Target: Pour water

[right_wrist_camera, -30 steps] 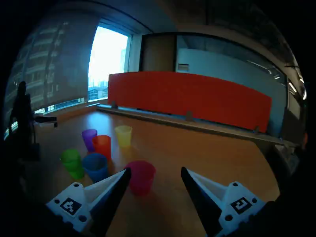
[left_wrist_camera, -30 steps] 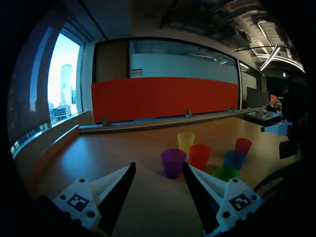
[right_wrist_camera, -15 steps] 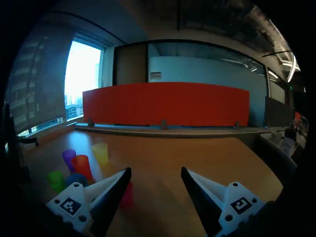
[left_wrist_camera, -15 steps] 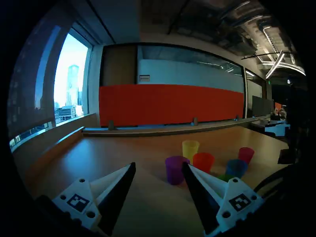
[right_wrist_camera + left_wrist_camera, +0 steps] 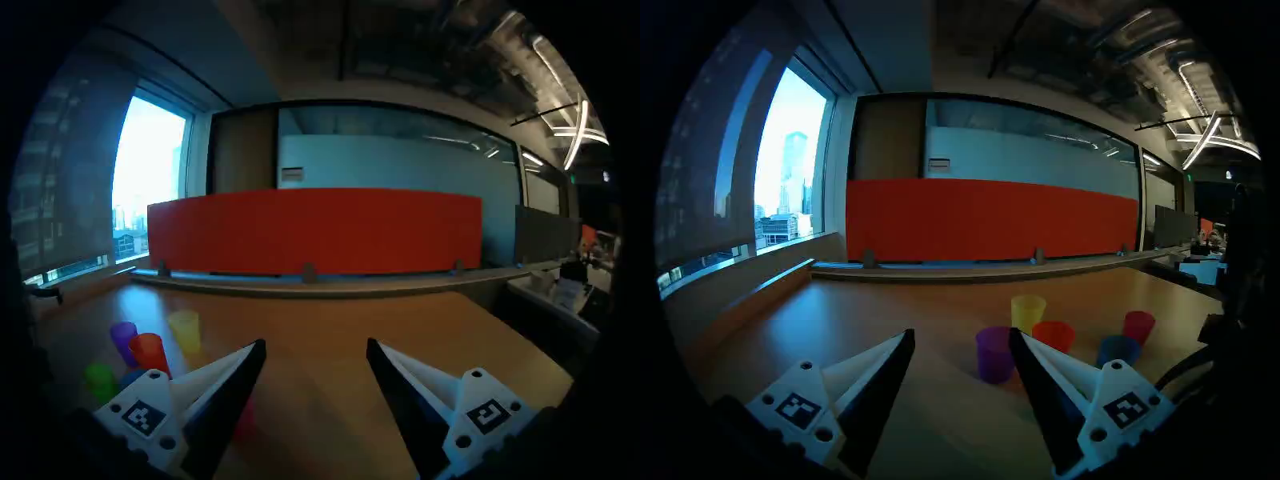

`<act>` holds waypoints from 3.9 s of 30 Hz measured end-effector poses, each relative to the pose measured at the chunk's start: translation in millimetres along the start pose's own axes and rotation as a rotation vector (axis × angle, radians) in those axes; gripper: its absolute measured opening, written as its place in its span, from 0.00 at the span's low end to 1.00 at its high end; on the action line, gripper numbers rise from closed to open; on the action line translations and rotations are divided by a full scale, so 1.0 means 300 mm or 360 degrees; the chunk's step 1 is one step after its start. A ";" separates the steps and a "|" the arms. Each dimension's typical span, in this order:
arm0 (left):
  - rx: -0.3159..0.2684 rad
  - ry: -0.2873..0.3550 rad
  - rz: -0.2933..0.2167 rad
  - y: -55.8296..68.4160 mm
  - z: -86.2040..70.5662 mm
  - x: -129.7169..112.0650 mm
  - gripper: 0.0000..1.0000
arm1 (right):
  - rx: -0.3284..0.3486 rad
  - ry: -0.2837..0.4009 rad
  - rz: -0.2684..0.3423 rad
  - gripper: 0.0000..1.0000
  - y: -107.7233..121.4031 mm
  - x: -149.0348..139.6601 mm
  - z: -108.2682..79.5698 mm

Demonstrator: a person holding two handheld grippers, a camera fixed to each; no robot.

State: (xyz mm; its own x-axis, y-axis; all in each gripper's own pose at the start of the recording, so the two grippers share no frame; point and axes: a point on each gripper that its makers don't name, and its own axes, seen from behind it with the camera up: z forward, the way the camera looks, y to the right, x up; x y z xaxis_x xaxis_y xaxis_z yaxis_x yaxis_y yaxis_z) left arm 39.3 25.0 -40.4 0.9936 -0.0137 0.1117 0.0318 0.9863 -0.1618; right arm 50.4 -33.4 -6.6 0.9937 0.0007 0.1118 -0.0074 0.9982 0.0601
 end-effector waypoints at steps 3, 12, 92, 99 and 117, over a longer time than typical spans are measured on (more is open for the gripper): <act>0.0007 0.0014 -0.0003 0.007 0.005 0.011 0.87 | -0.0030 0.0052 -0.0007 0.97 0.004 0.016 -0.010; 0.0062 0.0068 -0.0043 0.004 0.023 0.022 0.87 | -0.0032 0.0101 0.0010 0.97 -0.003 0.038 -0.025; 0.0230 0.0240 0.0035 -0.088 0.113 -0.081 0.86 | -0.0069 0.0097 -0.0054 0.98 -0.008 0.077 -0.057; 0.0232 0.0210 0.0034 -0.091 0.123 -0.097 0.86 | -0.0079 0.0104 -0.0055 0.98 0.004 0.083 -0.064; 0.0234 0.0181 0.0034 -0.094 0.133 -0.110 0.86 | -0.0086 0.0113 -0.0057 0.98 0.024 0.084 -0.082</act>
State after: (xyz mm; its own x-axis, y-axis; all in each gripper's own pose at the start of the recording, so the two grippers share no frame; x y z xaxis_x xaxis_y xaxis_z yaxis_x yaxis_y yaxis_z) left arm 1.2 4.3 -0.3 1.0000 -0.0027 -0.0032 0.0026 0.9998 -0.0171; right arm 78.1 -24.7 -27.8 0.9987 -0.0325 0.0398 0.0322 0.9994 0.0091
